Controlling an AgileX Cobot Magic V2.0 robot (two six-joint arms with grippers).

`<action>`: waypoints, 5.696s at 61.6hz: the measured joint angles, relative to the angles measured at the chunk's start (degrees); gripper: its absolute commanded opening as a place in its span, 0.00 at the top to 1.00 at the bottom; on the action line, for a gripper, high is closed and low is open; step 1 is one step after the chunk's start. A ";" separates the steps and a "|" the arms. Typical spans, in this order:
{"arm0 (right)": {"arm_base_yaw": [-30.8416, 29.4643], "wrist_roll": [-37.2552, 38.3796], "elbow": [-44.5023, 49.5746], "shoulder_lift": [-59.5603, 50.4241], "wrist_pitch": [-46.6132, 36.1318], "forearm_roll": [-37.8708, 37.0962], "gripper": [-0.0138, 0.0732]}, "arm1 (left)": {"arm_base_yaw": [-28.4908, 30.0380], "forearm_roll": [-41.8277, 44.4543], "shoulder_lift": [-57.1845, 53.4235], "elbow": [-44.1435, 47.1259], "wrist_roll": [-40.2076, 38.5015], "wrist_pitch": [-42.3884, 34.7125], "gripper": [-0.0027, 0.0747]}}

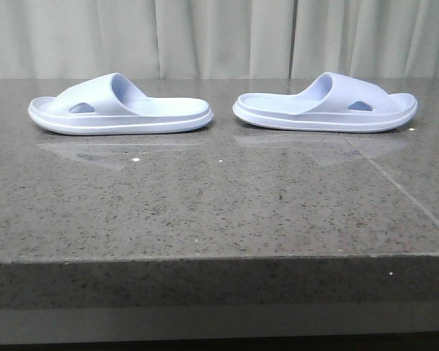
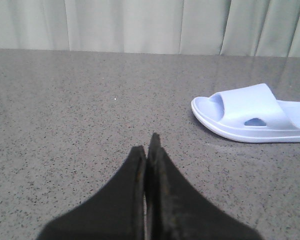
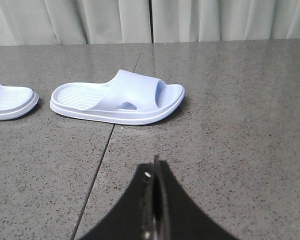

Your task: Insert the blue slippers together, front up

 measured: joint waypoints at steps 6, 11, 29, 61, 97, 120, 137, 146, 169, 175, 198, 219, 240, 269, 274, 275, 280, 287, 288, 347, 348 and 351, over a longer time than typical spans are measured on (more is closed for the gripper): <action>0.00 0.00 -0.03 0.13 -0.78 0.00 0.77 | 0.00 0.00 0.00 -0.10 0.00 -0.46 0.71; 0.00 0.00 -0.03 0.13 -1.91 0.00 0.55 | 0.00 0.00 0.00 -0.10 0.00 -0.70 0.47; 0.00 0.00 -0.03 0.13 -2.85 0.00 0.14 | 0.00 0.00 0.00 -0.10 0.00 -0.98 0.09; 0.00 0.00 -0.13 0.13 -2.85 0.00 0.14 | 0.00 0.00 0.00 -0.10 0.00 -1.28 0.10; 0.00 0.00 -0.13 0.13 -2.95 0.00 0.14 | 0.00 -11.48 9.30 -4.80 0.00 -2.65 0.10; 0.00 0.00 -0.13 0.13 -2.95 0.00 0.14 | 0.00 -28.03 34.61 -19.08 -0.04 -5.62 0.10; 0.00 0.00 -0.13 0.13 -2.95 0.00 0.14 | 0.00 -31.24 53.55 -33.56 -0.13 -4.25 0.12; 0.00 0.00 -0.13 0.13 -2.95 0.00 0.14 | 0.00 -31.24 62.30 -41.17 -0.13 2.40 0.30; 0.00 0.00 -0.13 0.13 -2.95 0.00 0.14 | 6.31 -49.97 76.11 -51.12 20.26 18.76 0.58; 0.00 0.00 -0.13 0.13 -2.95 0.00 0.14 | 8.08 -58.85 79.27 -52.47 30.65 23.80 0.58; 0.00 0.00 -0.13 0.13 -2.95 0.00 0.14 | 9.40 -64.90 90.38 -58.69 39.42 33.36 0.58; 0.00 0.00 -0.13 0.13 -2.95 0.00 0.14 | 9.40 -67.88 93.17 -59.84 42.51 35.73 0.59; 0.00 0.00 -0.13 0.13 -2.95 0.00 0.14 | 9.40 -70.43 96.04 -61.09 46.65 40.63 0.59; 0.00 0.00 -0.13 0.13 -2.95 0.00 0.14 | 9.52 -73.52 96.79 -61.32 50.00 44.34 0.99; 0.00 0.00 -0.13 0.13 -2.95 0.00 0.14 | 10.01 -75.95 96.87 -61.32 50.10 47.85 0.99; 0.00 0.00 -0.13 0.13 -2.95 0.00 0.14 | 10.04 -76.33 97.01 -61.32 50.10 48.57 0.99; 0.00 0.00 -0.13 0.13 -2.95 0.00 0.14 | 10.62 -79.09 97.49 -60.97 50.10 52.06 0.99; 0.00 0.00 -0.13 0.13 -2.95 0.00 0.14 | 11.30 -81.05 97.49 -60.77 49.40 52.96 0.99; 0.00 0.00 -0.13 0.13 -2.95 0.00 0.14 | 11.39 -81.13 97.49 -60.67 49.11 53.10 0.99; 0.00 0.00 -6.40 10.84 -0.02 0.00 0.16 | 12.66 -85.85 97.89 -60.29 46.11 52.73 0.99; 0.00 0.00 -7.01 11.89 0.12 0.00 0.16 | 12.66 -85.85 97.89 -60.29 46.11 52.73 0.99; 0.00 0.00 -8.84 15.31 0.12 0.00 0.16 | 12.66 -85.85 97.89 -60.29 46.11 52.73 0.99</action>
